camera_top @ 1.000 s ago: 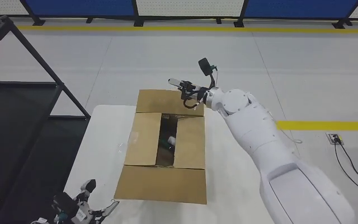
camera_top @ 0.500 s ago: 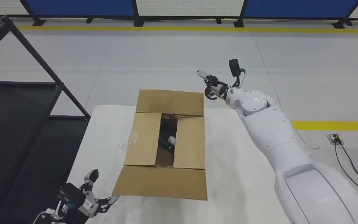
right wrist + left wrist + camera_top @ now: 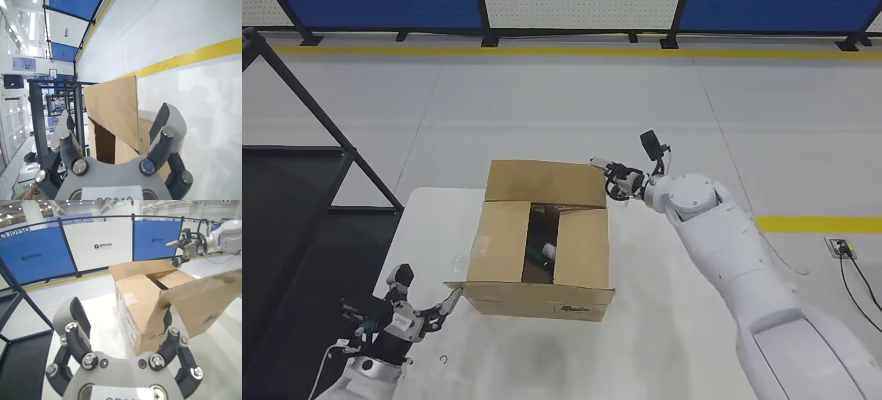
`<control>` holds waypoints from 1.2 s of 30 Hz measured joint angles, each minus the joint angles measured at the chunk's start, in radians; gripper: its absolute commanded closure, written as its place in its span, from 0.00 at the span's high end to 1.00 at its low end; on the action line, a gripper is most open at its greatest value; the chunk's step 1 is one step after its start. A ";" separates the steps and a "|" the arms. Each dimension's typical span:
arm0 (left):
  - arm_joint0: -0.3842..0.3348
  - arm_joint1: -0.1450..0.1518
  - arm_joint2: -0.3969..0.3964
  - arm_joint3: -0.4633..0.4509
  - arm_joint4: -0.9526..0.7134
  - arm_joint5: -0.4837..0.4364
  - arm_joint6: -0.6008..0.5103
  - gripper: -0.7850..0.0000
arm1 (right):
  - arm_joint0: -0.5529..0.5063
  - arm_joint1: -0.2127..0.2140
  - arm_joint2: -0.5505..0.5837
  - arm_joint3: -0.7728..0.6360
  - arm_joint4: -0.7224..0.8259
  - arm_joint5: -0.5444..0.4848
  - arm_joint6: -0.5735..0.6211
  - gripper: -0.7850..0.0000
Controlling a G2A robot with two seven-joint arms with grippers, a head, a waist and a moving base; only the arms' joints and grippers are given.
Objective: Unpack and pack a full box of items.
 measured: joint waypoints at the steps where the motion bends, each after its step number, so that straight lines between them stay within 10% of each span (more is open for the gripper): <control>1: -0.014 -0.001 0.010 0.006 -0.001 0.018 -0.007 1.00 | -0.007 0.001 0.005 -0.008 0.009 -0.014 0.018 1.00; 18: -0.096 -0.008 0.092 0.071 0.013 0.122 -0.053 1.00 | -0.029 0.030 0.117 -0.041 0.223 -0.228 0.311 1.00; 36: -0.189 -0.028 0.216 0.152 0.106 0.328 -0.085 1.00 | -0.060 0.024 0.095 -0.113 0.219 -0.057 0.527 1.00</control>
